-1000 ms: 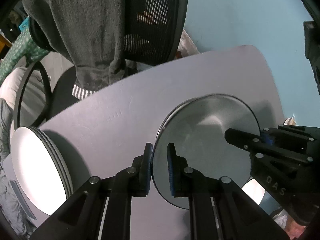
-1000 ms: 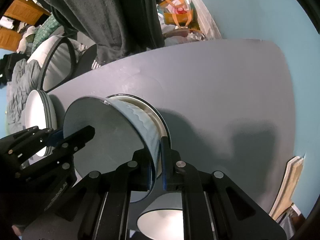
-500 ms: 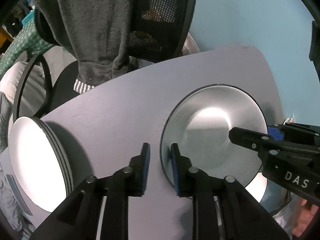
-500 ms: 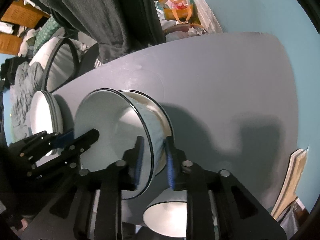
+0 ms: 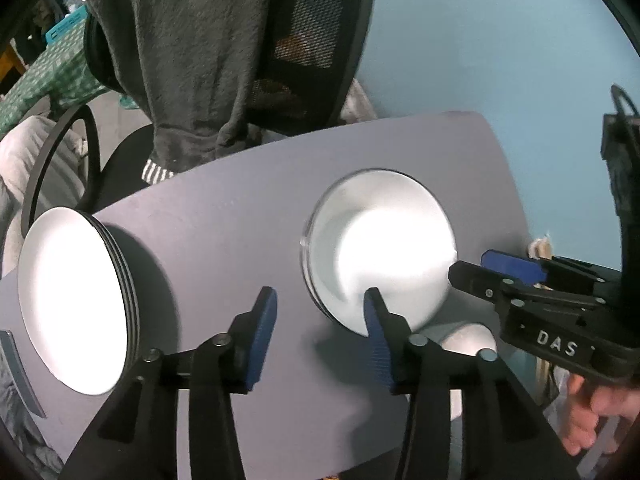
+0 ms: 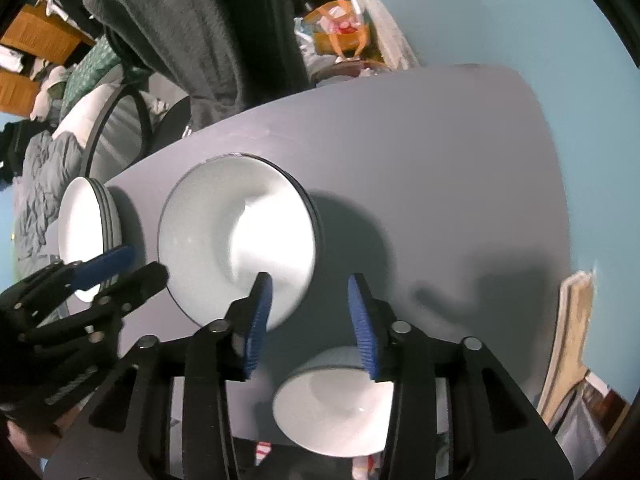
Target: Organize plates and bowls
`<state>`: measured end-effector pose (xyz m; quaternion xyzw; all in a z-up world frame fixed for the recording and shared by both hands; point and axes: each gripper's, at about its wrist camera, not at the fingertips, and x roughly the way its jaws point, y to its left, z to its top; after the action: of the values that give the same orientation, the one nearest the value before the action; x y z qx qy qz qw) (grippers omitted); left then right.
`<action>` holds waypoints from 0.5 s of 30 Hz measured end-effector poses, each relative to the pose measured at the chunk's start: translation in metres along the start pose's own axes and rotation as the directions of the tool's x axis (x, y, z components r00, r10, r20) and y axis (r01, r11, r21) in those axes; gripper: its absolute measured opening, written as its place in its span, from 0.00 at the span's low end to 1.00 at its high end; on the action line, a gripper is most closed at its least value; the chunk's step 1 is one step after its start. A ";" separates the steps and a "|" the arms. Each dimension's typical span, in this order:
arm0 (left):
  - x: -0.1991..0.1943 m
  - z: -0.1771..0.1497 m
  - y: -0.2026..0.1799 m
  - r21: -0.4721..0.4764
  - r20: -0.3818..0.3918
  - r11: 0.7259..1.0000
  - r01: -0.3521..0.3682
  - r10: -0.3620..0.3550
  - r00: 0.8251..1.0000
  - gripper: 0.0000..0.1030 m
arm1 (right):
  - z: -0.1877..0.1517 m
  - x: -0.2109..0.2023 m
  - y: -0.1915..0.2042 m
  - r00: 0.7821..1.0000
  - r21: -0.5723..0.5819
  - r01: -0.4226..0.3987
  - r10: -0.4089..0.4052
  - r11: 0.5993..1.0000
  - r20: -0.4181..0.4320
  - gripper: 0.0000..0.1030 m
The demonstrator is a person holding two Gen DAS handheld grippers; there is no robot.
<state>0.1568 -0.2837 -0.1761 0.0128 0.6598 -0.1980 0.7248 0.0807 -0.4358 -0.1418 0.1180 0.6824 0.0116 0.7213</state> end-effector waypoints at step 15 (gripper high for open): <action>0.029 -0.051 -0.045 0.083 -0.121 0.986 0.145 -0.134 0.984 0.58 | -0.065 -0.010 -0.062 0.999 0.132 -0.004 -0.003 0.991 0.053 0.51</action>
<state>0.0962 -0.3184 -0.2001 0.0110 0.6899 -0.2774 0.6686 0.0069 -0.4877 -0.1466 0.1658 0.6623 -0.0366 0.7297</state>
